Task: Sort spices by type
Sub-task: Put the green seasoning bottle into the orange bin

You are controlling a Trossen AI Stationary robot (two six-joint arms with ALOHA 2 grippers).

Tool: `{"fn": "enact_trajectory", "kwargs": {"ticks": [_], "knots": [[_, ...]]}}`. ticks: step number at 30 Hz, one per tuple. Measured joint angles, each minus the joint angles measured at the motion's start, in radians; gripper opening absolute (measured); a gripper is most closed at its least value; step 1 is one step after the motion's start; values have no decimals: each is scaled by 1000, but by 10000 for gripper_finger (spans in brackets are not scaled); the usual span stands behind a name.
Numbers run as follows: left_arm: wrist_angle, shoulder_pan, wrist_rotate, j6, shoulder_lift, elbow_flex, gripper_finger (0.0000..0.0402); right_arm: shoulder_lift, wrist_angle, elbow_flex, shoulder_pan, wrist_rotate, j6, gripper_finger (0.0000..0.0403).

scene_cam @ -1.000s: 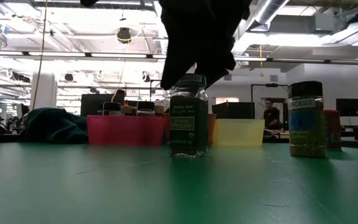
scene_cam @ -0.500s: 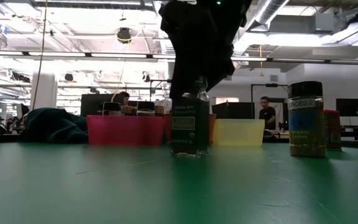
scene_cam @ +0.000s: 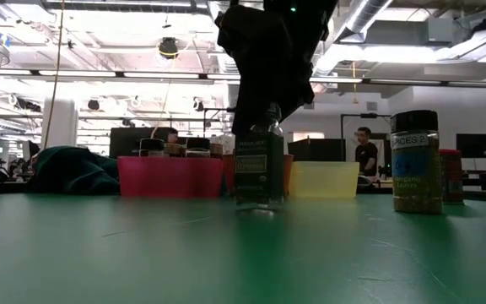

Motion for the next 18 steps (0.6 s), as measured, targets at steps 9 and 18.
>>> {"fn": "enact_trajectory", "kwargs": {"ticks": [9,18], "knots": [[-69,0,-5,-12,-33,0,283,-6,-40,79,-103,-2,-144,222],[-84,1,-158,55,-109,0,283,-7,-135,216,-287,-1,-299,222]]}}
